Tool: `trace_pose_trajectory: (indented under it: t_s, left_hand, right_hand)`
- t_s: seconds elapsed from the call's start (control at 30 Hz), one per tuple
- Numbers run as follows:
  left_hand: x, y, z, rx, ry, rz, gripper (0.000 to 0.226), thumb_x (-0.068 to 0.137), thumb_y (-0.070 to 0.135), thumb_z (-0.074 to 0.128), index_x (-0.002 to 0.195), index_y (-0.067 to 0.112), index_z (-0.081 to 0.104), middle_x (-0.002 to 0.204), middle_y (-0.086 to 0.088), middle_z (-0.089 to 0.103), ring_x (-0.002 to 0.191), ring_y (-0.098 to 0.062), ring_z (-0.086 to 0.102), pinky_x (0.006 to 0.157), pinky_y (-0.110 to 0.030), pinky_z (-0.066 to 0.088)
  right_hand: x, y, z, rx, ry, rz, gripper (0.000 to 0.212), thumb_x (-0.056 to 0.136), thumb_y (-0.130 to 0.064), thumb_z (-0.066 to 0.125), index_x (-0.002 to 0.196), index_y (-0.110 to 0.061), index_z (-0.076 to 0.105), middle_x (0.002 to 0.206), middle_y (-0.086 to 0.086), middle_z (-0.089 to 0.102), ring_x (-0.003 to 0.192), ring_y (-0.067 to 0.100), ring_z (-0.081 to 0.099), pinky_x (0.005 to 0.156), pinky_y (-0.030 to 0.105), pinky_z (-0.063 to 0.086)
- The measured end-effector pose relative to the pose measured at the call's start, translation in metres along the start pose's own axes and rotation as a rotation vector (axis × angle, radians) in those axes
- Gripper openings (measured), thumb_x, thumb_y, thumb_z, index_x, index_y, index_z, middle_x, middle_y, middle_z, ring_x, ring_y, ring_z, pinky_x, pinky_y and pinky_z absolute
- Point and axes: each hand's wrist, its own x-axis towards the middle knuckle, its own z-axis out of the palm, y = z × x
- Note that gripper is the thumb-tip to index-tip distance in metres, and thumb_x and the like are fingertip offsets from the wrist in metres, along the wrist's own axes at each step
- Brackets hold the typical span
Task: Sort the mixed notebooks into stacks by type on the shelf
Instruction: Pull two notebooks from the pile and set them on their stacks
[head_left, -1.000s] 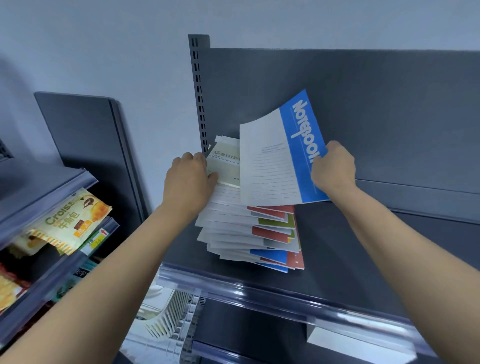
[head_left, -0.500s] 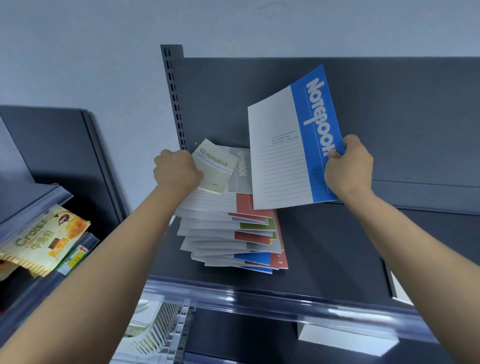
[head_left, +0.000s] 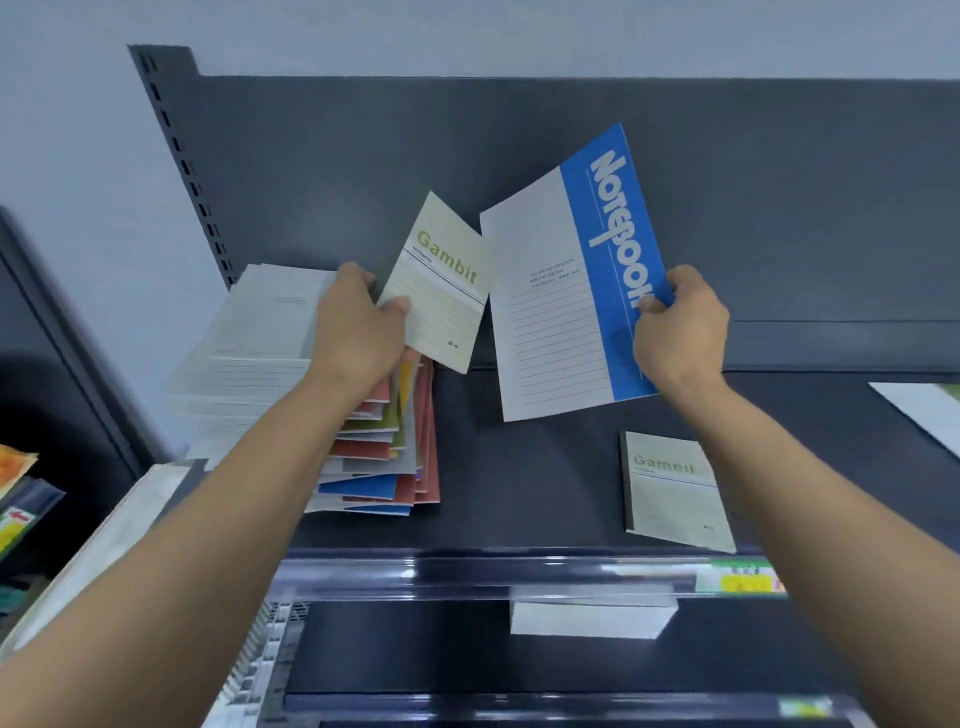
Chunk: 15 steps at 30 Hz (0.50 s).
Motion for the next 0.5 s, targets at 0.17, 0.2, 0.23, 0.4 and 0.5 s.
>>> trace_pose_trajectory:
  t_s: [0.17, 0.2, 0.23, 0.4, 0.5]
  left_hand:
    - [-0.04, 0.046, 0.09, -0.154, -0.09, -0.014, 0.015, 0.094, 0.008, 0.051, 0.103, 0.009, 0.039, 0.106, -0.002, 0.051, 0.089, -0.019, 0.061, 0.049, -0.019, 0.055]
    - [-0.048, 0.056, 0.111, -0.159, -0.107, -0.014, 0.014, 0.095, 0.007, 0.05, 0.102, 0.009, 0.039, 0.105, -0.001, 0.051, 0.09, -0.019, 0.061, 0.049, -0.019, 0.056]
    - [-0.057, 0.067, 0.132, -0.164, -0.127, -0.011, 0.013, 0.095, 0.007, 0.049, 0.102, 0.009, 0.038, 0.103, 0.0, 0.05, 0.09, -0.018, 0.06, 0.049, -0.019, 0.056]
    - [-0.101, 0.111, 0.233, -0.205, -0.218, -0.038, 0.009, 0.098, 0.01, 0.044, 0.105, 0.011, 0.038, 0.11, -0.002, 0.053, 0.091, -0.02, 0.062, 0.048, -0.011, 0.052]
    - [-0.119, 0.128, 0.277, -0.197, -0.255, -0.066, 0.007, 0.099, 0.011, 0.043, 0.104, 0.012, 0.038, 0.116, -0.005, 0.054, 0.095, -0.022, 0.063, 0.049, -0.011, 0.052]
  right_hand:
    - [0.024, 0.073, -0.072, -0.041, 0.047, 0.05, 0.007, 0.093, -0.005, 0.041, 0.097, -0.005, 0.046, 0.087, 0.004, 0.049, 0.074, 0.024, 0.044, 0.061, 0.03, 0.035]
    - [0.03, 0.089, -0.089, -0.05, 0.057, 0.061, 0.009, 0.093, -0.005, 0.041, 0.1, -0.004, 0.047, 0.087, 0.004, 0.049, 0.075, 0.024, 0.044, 0.062, 0.03, 0.035]
    - [0.037, 0.105, -0.106, -0.056, 0.065, 0.073, 0.011, 0.093, -0.005, 0.041, 0.102, -0.004, 0.048, 0.087, 0.004, 0.049, 0.076, 0.024, 0.045, 0.062, 0.031, 0.036]
    - [0.069, 0.183, -0.183, -0.096, 0.108, 0.129, 0.017, 0.093, -0.006, 0.043, 0.108, -0.002, 0.05, 0.092, 0.003, 0.05, 0.08, 0.023, 0.046, 0.067, 0.035, 0.04]
    - [0.082, 0.219, -0.216, -0.123, 0.114, 0.166, 0.018, 0.093, -0.007, 0.043, 0.109, -0.003, 0.05, 0.096, 0.004, 0.051, 0.082, 0.023, 0.047, 0.068, 0.033, 0.04]
